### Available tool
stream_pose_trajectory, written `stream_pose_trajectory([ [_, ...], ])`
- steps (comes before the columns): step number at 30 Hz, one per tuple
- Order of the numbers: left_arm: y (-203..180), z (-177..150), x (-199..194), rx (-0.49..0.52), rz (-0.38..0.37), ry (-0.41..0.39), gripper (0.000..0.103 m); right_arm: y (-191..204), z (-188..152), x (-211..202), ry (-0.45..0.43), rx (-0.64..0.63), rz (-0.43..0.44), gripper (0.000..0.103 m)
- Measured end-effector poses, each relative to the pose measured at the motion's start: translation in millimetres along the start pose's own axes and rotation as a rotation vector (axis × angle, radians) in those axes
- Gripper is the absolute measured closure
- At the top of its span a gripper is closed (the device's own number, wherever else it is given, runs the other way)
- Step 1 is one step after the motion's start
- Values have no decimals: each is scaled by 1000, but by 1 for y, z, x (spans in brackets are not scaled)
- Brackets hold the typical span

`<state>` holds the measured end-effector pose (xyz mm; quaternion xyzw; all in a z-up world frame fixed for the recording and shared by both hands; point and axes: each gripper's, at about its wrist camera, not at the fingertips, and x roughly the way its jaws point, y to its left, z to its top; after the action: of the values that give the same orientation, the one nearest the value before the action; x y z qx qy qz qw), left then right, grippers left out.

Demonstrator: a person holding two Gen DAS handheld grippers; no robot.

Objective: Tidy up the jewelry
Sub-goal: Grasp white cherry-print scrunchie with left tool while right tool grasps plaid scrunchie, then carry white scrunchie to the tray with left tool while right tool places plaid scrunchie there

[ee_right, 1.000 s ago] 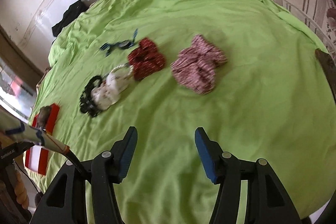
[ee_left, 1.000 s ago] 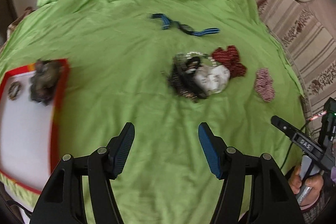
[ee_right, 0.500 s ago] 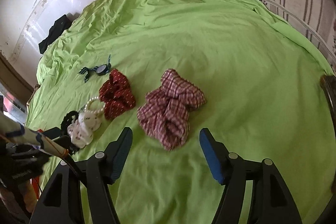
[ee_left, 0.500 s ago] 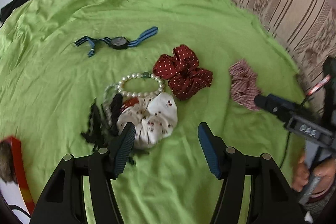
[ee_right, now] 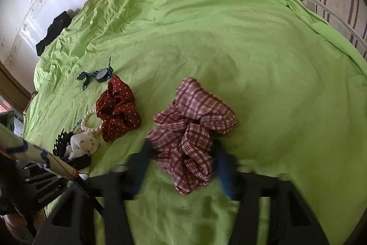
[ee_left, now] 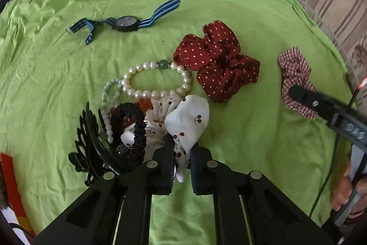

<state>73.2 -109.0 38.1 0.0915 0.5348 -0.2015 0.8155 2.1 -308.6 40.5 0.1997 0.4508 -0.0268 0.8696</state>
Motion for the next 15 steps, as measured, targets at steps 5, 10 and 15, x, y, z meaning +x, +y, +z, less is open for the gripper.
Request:
stream_pose_trajectory([
  [5, 5, -9, -31, -68, -57, -43, 95, 2, -2, -11, -2, 13, 24, 87],
  [10, 8, -24, -79, -119, -138, -105, 95, 10, -7, -41, -44, -1, 42, 88],
  [15, 20, -49, -133, -180, -179, -187, 95, 22, -15, -75, -78, -11, 73, 88],
])
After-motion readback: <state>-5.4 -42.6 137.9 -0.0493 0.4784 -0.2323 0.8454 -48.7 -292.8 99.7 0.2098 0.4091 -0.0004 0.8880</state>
